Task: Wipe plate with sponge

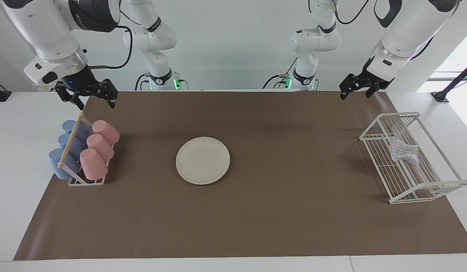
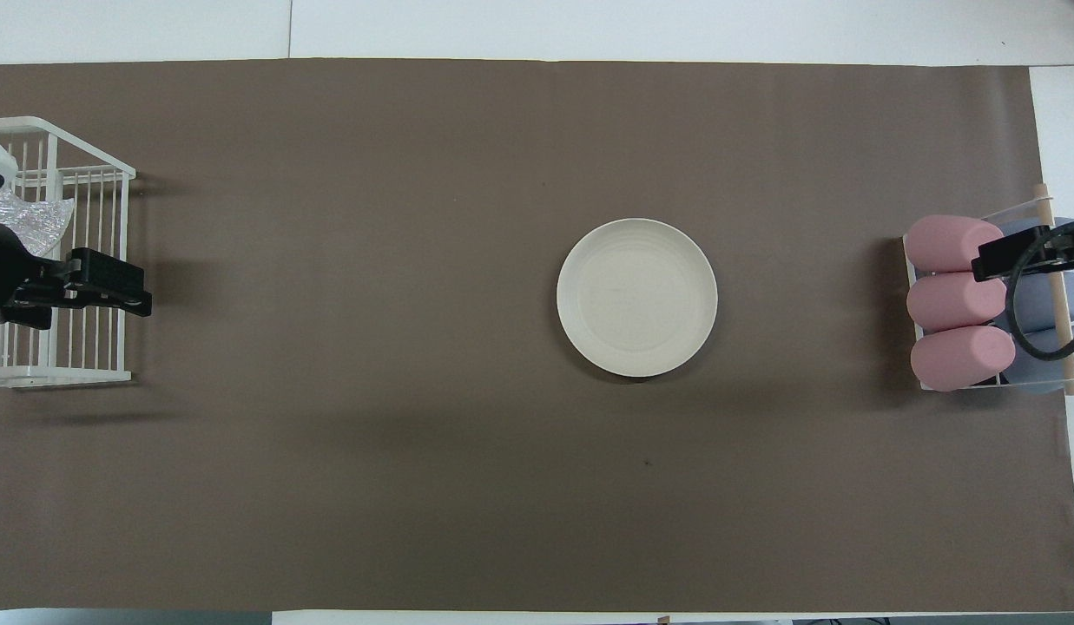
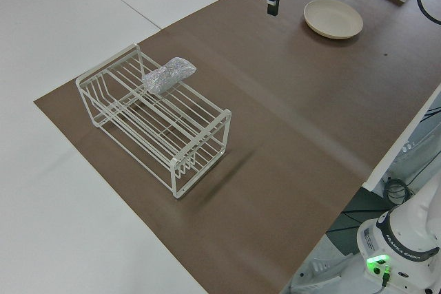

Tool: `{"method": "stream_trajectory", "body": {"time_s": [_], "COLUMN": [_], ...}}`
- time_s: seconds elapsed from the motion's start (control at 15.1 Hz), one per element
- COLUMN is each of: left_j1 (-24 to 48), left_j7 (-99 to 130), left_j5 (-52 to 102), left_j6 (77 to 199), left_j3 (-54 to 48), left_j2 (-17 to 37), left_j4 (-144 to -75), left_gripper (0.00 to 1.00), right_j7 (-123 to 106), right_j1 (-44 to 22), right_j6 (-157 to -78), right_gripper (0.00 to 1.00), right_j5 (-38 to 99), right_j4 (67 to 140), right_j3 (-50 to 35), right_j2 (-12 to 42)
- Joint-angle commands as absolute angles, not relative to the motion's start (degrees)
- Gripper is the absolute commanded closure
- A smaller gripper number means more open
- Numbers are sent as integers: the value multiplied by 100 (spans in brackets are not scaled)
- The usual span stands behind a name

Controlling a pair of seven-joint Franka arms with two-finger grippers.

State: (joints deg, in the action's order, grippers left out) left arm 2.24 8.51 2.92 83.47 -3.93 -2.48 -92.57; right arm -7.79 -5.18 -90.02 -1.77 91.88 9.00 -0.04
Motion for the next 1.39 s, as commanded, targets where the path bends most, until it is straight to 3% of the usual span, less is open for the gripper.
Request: {"method": "stream_trajectory", "body": {"time_s": [0.0,0.86,1.12,1.32], "left_j1": [167,237,474,720], "left_j7": [809,1186,1204,1204], "left_j5": [334,-199,-1367,-2676], "left_j6": [8438,8815,9149,9456], "left_j3": [-396,-413,-431,-431], "left_j2": [-413,-404,-36,552], "left_j4": [-9457,-9659,-9773,-9765], "left_gripper": [0,0,0,0], "right_j7": [-756,-747,-729,-721], "right_j1": [-519,-589,-589,-589], "right_j6": [-8982,-8983,-8982,-8982], "right_gripper": [0,0,0,0], "right_j5": [-202,-193,-193,-193], "right_j4": [9202,9202,9202,9211], "right_j3": [870,870,870,870], "right_j2": [-70,-79,-79,-79]}}
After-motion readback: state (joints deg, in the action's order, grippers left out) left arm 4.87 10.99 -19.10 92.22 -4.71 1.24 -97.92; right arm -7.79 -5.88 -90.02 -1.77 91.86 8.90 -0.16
